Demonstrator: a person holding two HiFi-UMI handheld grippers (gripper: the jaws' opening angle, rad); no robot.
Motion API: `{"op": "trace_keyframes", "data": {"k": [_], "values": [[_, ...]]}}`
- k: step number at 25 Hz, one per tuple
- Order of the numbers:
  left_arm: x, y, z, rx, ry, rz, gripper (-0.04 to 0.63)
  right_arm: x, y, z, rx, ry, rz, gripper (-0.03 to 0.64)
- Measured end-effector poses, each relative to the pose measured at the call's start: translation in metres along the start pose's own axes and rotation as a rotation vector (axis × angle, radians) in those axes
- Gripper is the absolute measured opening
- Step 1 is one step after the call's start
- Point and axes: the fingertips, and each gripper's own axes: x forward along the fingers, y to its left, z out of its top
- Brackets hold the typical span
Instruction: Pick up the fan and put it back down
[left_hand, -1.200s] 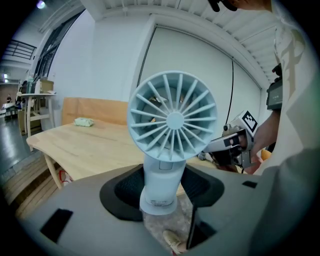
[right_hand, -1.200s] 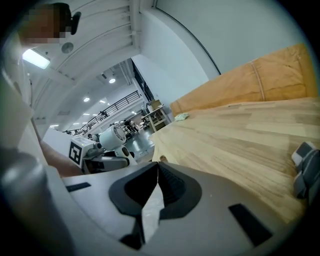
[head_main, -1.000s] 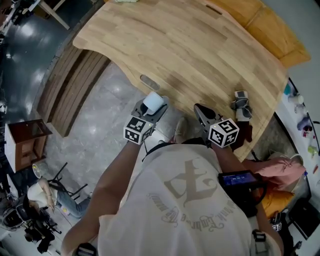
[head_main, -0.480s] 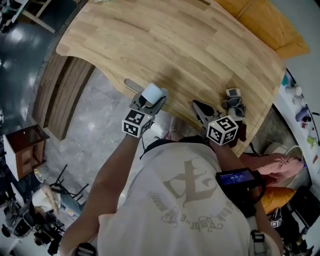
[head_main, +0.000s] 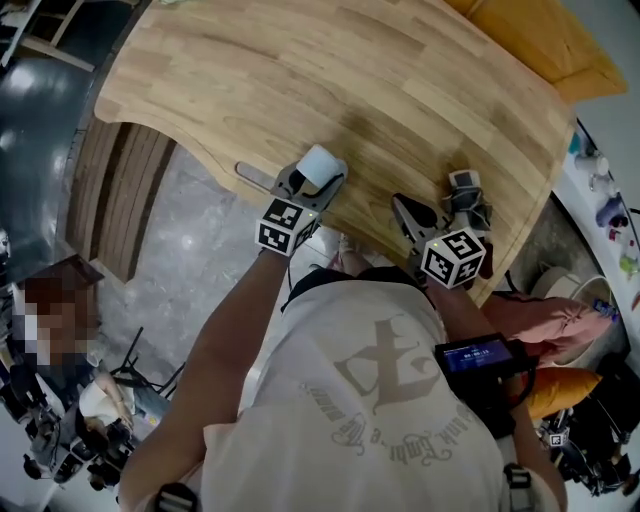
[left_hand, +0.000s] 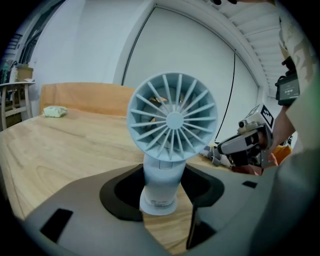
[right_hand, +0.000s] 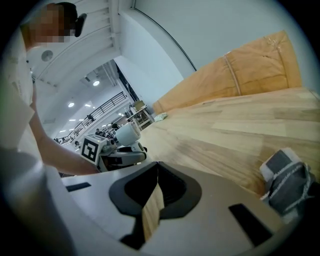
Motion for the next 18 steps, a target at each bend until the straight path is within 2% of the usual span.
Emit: {"op": "trace_keyframes", "data": {"k": [11, 18], "values": [[0.037, 0.004, 0.012, 0.06, 0.017, -0.013, 0.236, 0.006, -0.006, 0.0, 0.014, 0.014, -0.02, 0.015], [0.049, 0.006, 0.018, 0.1, 0.017, 0.006, 0.236, 0.011, -0.012, 0.001, 0.03, 0.014, -0.035, 0.015]]}}
